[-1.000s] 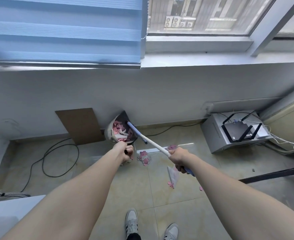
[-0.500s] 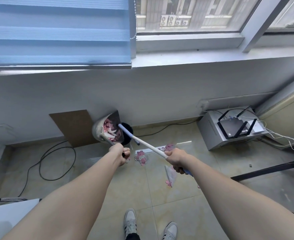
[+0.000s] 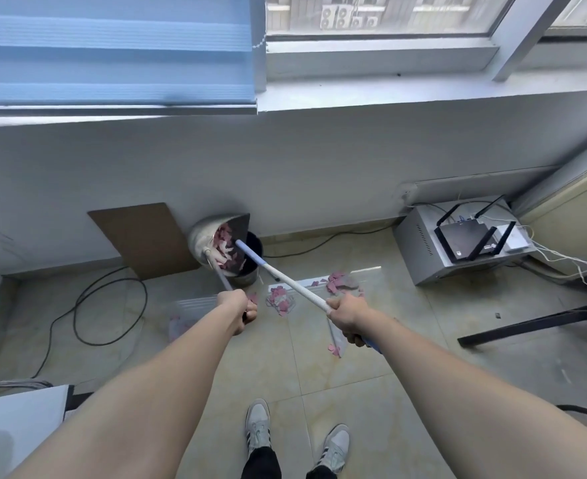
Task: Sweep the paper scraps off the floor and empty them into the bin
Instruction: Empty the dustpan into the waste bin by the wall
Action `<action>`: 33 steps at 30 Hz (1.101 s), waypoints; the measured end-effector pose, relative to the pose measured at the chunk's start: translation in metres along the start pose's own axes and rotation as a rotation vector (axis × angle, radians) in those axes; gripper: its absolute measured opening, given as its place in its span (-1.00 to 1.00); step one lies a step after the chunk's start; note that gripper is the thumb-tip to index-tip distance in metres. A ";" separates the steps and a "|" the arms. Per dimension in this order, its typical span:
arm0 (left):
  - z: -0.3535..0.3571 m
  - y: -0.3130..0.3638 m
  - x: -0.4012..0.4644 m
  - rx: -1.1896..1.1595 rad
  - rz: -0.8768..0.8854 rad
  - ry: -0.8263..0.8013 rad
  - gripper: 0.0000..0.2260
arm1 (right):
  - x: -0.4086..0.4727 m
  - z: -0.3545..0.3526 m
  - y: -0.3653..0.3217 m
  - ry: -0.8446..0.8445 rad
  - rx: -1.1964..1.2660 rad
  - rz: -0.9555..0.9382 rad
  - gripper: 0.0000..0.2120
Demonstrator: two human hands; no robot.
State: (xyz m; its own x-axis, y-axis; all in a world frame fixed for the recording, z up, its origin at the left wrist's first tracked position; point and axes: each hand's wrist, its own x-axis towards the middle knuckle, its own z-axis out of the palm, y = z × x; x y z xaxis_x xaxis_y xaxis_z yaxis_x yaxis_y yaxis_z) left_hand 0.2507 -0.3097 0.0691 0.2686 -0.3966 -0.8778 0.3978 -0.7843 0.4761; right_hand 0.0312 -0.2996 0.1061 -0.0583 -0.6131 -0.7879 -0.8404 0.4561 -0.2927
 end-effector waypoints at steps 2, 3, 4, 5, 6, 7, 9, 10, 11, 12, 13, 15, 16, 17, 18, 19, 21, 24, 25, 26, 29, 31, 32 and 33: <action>-0.001 -0.002 0.006 0.043 0.006 0.005 -0.82 | 0.002 0.002 0.002 0.009 -0.011 0.007 -0.53; -0.002 -0.003 0.010 0.065 0.010 0.010 -0.83 | 0.003 0.004 0.003 0.013 -0.012 0.009 -0.54; -0.003 -0.004 0.014 0.089 0.018 0.013 -0.83 | 0.003 0.005 0.004 0.019 -0.011 0.010 -0.54; -0.003 -0.004 0.017 0.120 0.023 0.016 -0.83 | 0.003 0.005 0.005 0.020 -0.010 0.011 -0.55; -0.004 -0.005 0.020 0.153 0.029 0.025 -0.81 | 0.003 0.005 0.006 0.019 -0.010 0.009 -0.55; -0.005 -0.005 0.022 0.181 0.036 0.033 -0.79 | 0.002 0.005 0.007 0.020 -0.008 0.009 -0.55; -0.008 -0.004 0.025 0.229 0.038 0.050 -0.78 | 0.001 0.005 0.009 0.025 -0.003 0.009 -0.55; -0.010 -0.003 0.025 0.253 0.038 0.056 -0.78 | 0.000 0.005 0.009 0.028 -0.001 0.010 -0.54; -0.011 -0.001 0.025 0.270 0.040 0.069 -0.78 | -0.001 0.004 0.010 0.032 0.001 0.012 -0.54; -0.013 0.001 0.026 0.280 0.047 0.082 -0.78 | -0.002 0.004 0.010 0.035 0.000 0.012 -0.53; -0.014 0.002 0.026 0.291 0.056 0.091 -0.78 | -0.004 0.003 0.010 0.034 -0.004 0.010 -0.53; -0.017 0.003 0.026 0.311 0.064 0.094 -0.79 | -0.006 0.001 0.008 0.031 -0.013 0.008 -0.53; -0.018 0.002 0.025 0.317 0.064 0.089 -0.80 | -0.007 0.001 0.007 0.030 -0.014 0.008 -0.53; -0.019 0.001 0.024 0.321 0.065 0.080 -0.79 | -0.009 0.000 0.006 0.032 -0.015 0.007 -0.53; -0.020 0.000 0.023 0.328 0.068 0.075 -0.78 | -0.010 -0.001 0.005 0.035 -0.014 0.004 -0.52; -0.021 0.000 0.024 0.337 0.072 0.072 -0.77 | -0.011 -0.002 0.004 0.039 -0.011 0.002 -0.51; -0.023 0.000 0.024 0.363 0.071 0.075 -0.74 | -0.013 -0.002 0.001 0.044 -0.006 -0.004 -0.50; -0.026 0.002 0.022 0.392 0.059 0.073 -0.75 | -0.016 -0.002 -0.002 0.050 0.007 -0.013 -0.49; -0.027 0.003 0.020 0.397 0.059 0.065 -0.77 | -0.017 -0.002 -0.003 0.047 0.011 -0.013 -0.49; -0.027 0.004 0.018 0.403 0.063 0.060 -0.79 | -0.018 -0.002 -0.003 0.043 0.011 -0.013 -0.49; -0.028 0.003 0.014 0.441 0.089 0.058 -0.80 | -0.021 -0.002 -0.005 0.047 0.012 -0.016 -0.48; -0.031 0.002 0.013 0.475 0.090 0.061 -0.78 | -0.021 -0.002 -0.006 0.051 0.011 -0.019 -0.47; -0.032 0.003 0.013 0.495 0.093 0.066 -0.78 | -0.021 -0.002 -0.007 0.050 0.012 -0.019 -0.47; -0.033 0.003 0.012 0.511 0.095 0.075 -0.79 | -0.021 -0.001 -0.007 0.050 0.007 -0.019 -0.47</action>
State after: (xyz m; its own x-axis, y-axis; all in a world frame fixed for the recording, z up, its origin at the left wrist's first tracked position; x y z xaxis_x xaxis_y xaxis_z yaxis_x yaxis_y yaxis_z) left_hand 0.2843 -0.3013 0.0618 0.3523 -0.4569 -0.8168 -0.1054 -0.8865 0.4505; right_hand 0.0378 -0.2911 0.1253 -0.0691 -0.6532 -0.7540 -0.8377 0.4484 -0.3117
